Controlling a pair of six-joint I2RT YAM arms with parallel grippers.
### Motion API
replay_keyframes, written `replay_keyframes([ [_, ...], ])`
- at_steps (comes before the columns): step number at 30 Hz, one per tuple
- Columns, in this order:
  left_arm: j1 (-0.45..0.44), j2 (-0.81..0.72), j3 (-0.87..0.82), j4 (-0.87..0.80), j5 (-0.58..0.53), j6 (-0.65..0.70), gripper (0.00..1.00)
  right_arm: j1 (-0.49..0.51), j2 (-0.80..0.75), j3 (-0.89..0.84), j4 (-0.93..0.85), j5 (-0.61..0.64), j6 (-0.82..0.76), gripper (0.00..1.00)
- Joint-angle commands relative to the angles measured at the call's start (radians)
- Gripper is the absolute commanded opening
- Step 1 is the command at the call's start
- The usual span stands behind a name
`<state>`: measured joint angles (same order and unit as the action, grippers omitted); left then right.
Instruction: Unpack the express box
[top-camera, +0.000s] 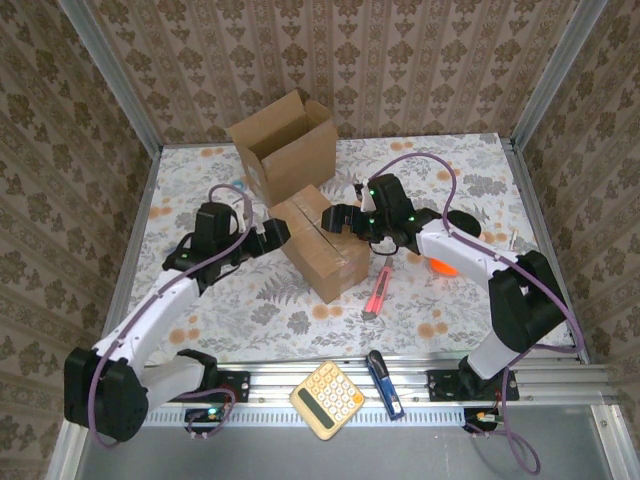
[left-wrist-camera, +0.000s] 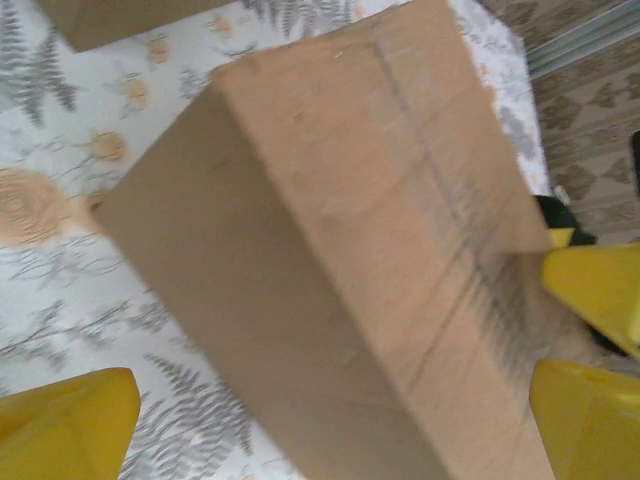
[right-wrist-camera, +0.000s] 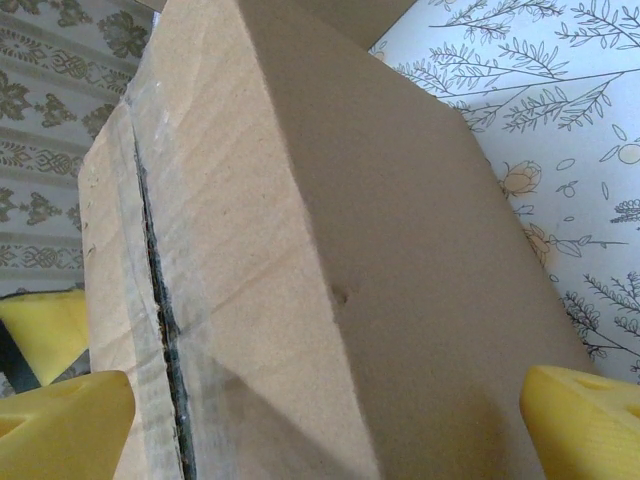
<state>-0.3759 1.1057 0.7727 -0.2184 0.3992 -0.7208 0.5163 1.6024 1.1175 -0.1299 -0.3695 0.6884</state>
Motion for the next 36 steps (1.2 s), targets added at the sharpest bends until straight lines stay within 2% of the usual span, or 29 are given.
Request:
replay_keyframes([
  [1, 0.005, 0.053, 0.036, 0.127, 0.07, -0.067, 1.0, 0.011, -0.037, -0.016, 0.014, 0.021, 0.011, 1.0],
  [5, 0.005, 0.134, 0.042, 0.212, 0.093, -0.09, 1.0, 0.015, -0.036, -0.021, 0.017, 0.023, 0.013, 1.0],
  [12, 0.004, 0.243, 0.053, 0.263, 0.116, -0.106, 1.0, 0.017, -0.037, -0.028, 0.022, 0.023, 0.016, 1.0],
  [36, -0.006, 0.373, -0.001, 0.32, 0.099, -0.099, 1.0, 0.031, -0.028, -0.019, 0.004, 0.032, 0.004, 1.0],
])
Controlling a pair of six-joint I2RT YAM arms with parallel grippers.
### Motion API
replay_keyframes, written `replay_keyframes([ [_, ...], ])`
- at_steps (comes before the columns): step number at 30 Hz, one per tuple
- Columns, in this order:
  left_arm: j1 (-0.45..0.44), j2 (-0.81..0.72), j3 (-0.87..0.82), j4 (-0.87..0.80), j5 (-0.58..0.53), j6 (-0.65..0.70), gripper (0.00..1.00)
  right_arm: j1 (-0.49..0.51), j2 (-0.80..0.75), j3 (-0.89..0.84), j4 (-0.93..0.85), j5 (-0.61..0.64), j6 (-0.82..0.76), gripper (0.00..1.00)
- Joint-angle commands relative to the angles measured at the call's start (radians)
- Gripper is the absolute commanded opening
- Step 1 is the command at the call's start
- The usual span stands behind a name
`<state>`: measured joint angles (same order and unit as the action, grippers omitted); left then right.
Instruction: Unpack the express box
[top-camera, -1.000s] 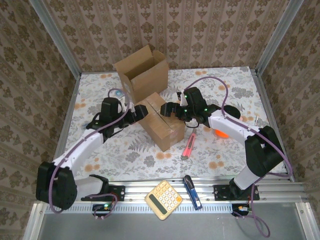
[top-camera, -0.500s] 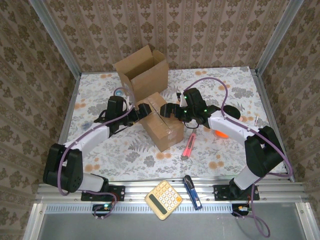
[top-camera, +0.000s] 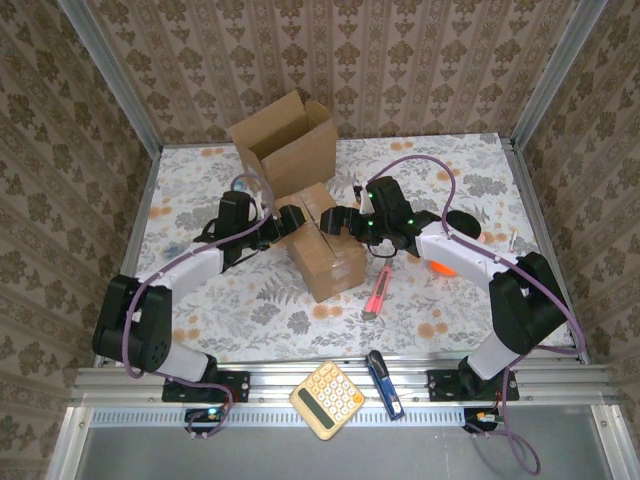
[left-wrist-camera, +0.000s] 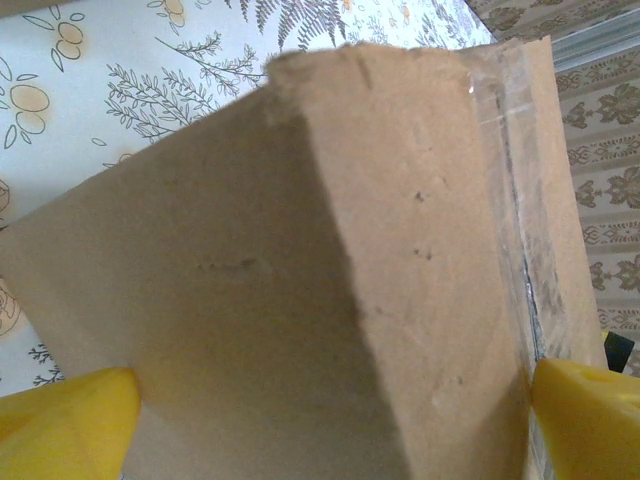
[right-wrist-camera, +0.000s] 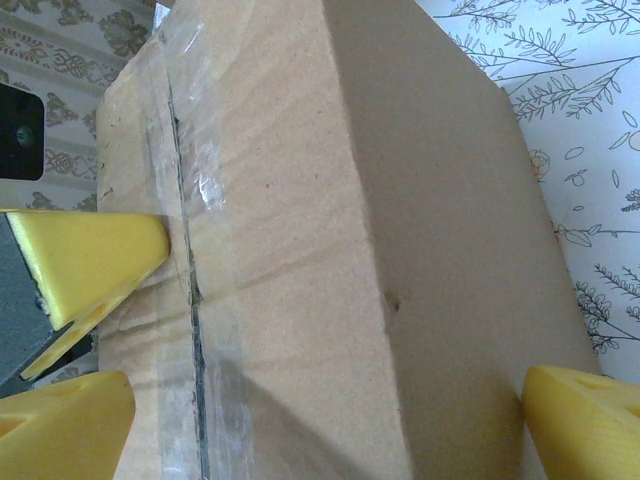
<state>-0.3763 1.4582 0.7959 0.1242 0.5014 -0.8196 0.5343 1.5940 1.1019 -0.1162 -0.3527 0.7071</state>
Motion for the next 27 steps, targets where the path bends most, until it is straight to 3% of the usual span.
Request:
replay_keyframes([
  [1, -0.009, 0.021, -0.024, -0.034, -0.012, 0.007, 1.0, 0.015, -0.019, 0.004, -0.027, 0.022, -0.025, 1.0],
  [14, -0.045, 0.021, -0.055, -0.051, -0.041, 0.014, 1.0, 0.106, 0.055, 0.273, -0.444, 0.348, -0.281, 1.0],
  [27, -0.052, 0.012, -0.058, -0.043, -0.031, 0.002, 1.0, 0.159, 0.18, 0.41, -0.564, 0.562, -0.354, 1.0],
])
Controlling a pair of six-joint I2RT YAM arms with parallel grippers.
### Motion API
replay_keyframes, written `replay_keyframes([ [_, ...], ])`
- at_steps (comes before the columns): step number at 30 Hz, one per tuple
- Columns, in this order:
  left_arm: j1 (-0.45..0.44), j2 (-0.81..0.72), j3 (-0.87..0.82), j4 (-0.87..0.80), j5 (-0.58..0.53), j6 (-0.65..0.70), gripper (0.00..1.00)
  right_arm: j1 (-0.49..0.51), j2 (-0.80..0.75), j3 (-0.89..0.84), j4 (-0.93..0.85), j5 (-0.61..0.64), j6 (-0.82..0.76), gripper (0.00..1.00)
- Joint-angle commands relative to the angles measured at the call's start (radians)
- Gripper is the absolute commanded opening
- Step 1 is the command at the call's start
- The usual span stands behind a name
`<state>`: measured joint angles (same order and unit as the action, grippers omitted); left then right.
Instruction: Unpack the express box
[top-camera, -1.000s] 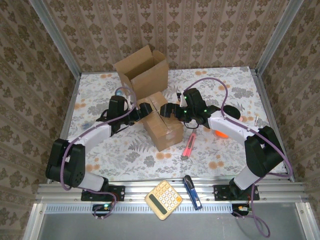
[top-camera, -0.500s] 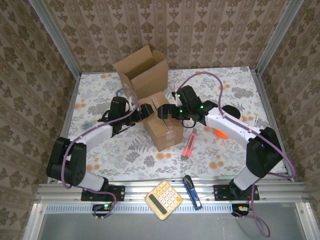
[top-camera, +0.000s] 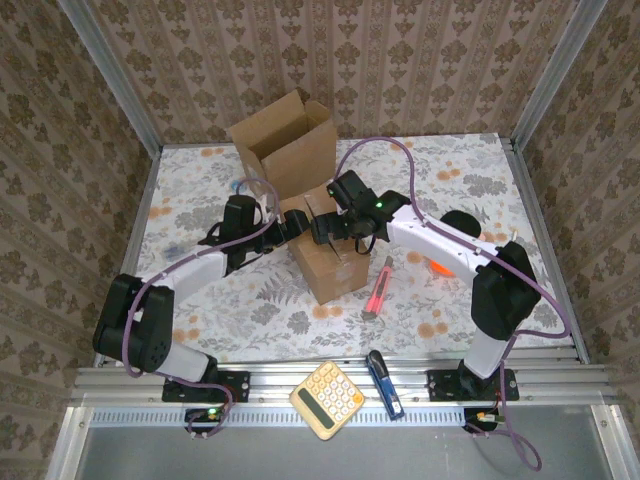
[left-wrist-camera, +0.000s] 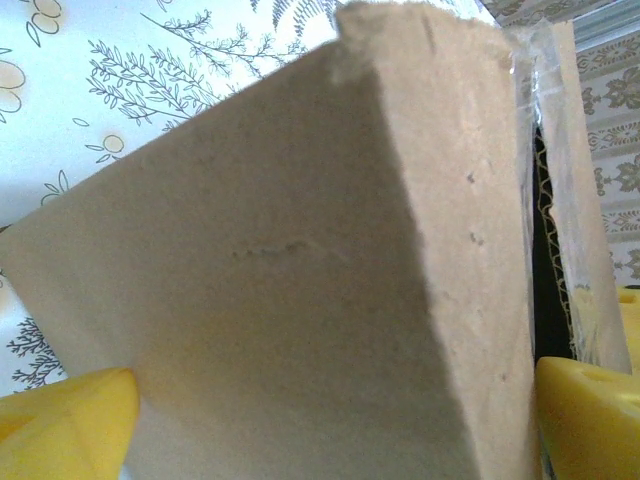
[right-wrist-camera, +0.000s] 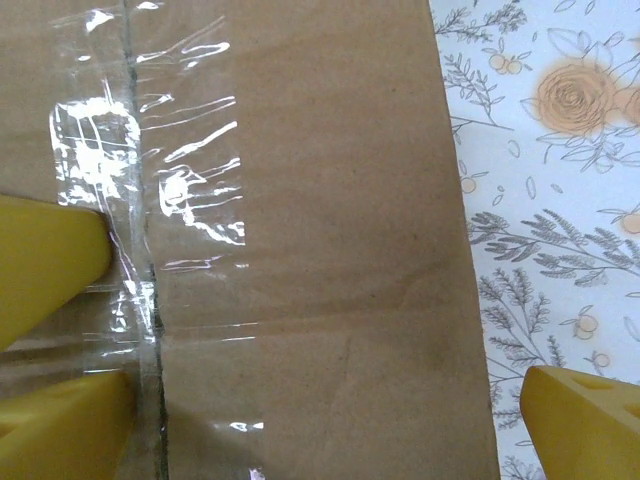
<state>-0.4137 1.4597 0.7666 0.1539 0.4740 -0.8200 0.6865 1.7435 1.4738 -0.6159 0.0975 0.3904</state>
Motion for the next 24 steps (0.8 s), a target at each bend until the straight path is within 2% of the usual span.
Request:
replay_keyframes([
  [1, -0.016, 0.009, -0.031, -0.071, -0.002, 0.001, 1.0, 0.013, 0.036, 0.046, -0.075, 0.133, -0.041, 1.0],
  [10, -0.033, -0.021, -0.056, -0.062, 0.012, -0.012, 1.0, 0.051, 0.102, 0.138, -0.181, 0.408, -0.082, 1.0],
  [24, -0.036, -0.041, -0.134, -0.057, 0.026, 0.011, 1.0, 0.086, 0.194, 0.289, -0.291, 0.631, -0.087, 0.99],
])
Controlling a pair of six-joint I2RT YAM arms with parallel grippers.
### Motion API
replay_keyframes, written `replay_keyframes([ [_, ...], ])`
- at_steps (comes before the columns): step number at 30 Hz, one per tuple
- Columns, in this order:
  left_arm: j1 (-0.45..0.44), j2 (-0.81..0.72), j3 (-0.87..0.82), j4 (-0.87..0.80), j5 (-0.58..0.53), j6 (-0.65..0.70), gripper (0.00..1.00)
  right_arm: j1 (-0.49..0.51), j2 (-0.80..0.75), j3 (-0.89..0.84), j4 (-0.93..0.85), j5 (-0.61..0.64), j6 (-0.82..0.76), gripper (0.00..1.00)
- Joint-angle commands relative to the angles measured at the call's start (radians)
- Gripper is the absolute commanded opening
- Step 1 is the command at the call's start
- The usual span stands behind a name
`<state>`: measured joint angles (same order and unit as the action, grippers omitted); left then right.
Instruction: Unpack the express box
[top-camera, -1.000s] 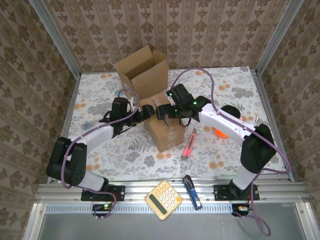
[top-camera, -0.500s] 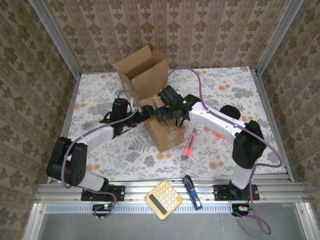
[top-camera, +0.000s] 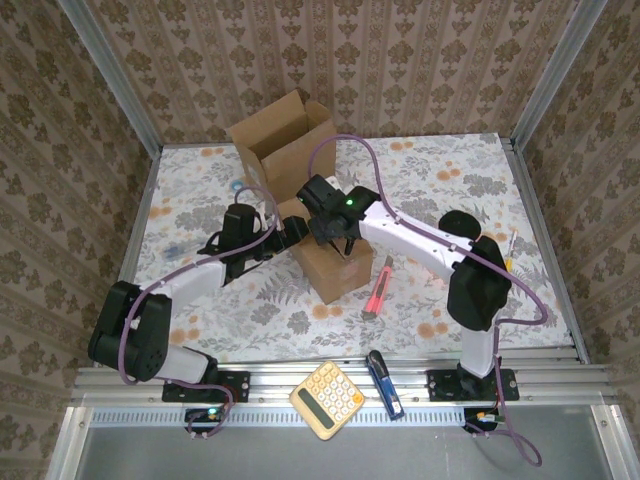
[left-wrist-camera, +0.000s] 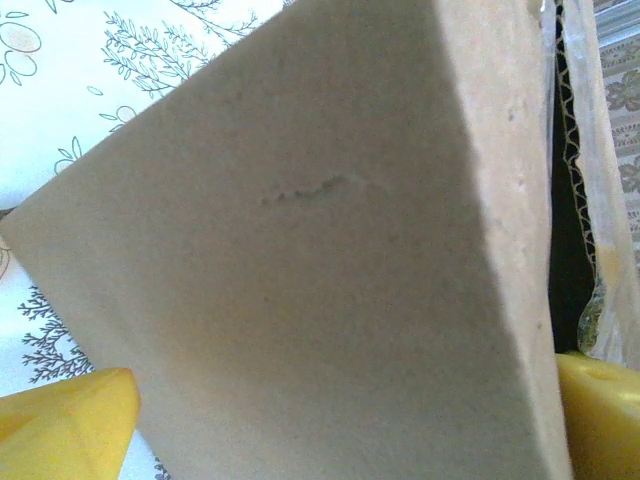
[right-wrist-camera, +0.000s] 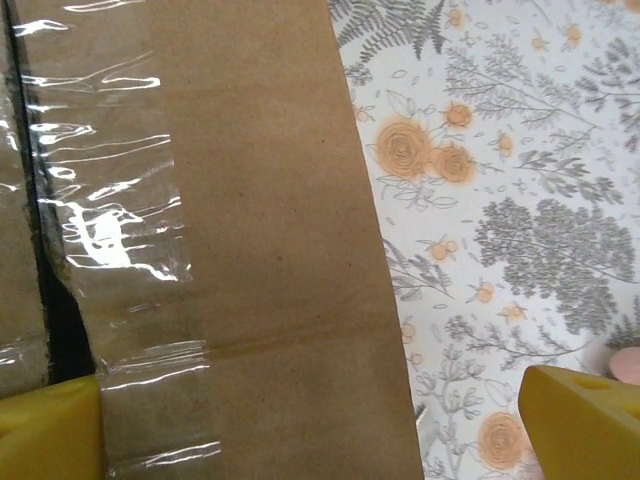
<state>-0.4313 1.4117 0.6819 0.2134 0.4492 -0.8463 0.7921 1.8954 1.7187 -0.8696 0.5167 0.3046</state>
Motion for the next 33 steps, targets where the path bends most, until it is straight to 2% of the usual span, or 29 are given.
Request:
replay_keyframes([
  [1, -0.018, 0.011, -0.054, -0.117, 0.05, 0.041, 1.0, -0.015, 0.043, 0.06, -0.048, 0.234, -0.009, 0.99],
  [7, -0.018, 0.052, -0.089, -0.097, 0.046, 0.051, 1.0, -0.006, 0.039, 0.145, -0.096, 0.333, -0.053, 0.99],
  [16, -0.018, 0.106, -0.126, -0.067, 0.046, 0.058, 1.0, -0.008, 0.024, 0.22, -0.109, 0.415, -0.141, 0.99],
  [33, -0.019, 0.105, -0.131, -0.093, 0.037, 0.075, 1.0, -0.101, -0.034, 0.264, -0.098, 0.418, -0.249, 0.98],
])
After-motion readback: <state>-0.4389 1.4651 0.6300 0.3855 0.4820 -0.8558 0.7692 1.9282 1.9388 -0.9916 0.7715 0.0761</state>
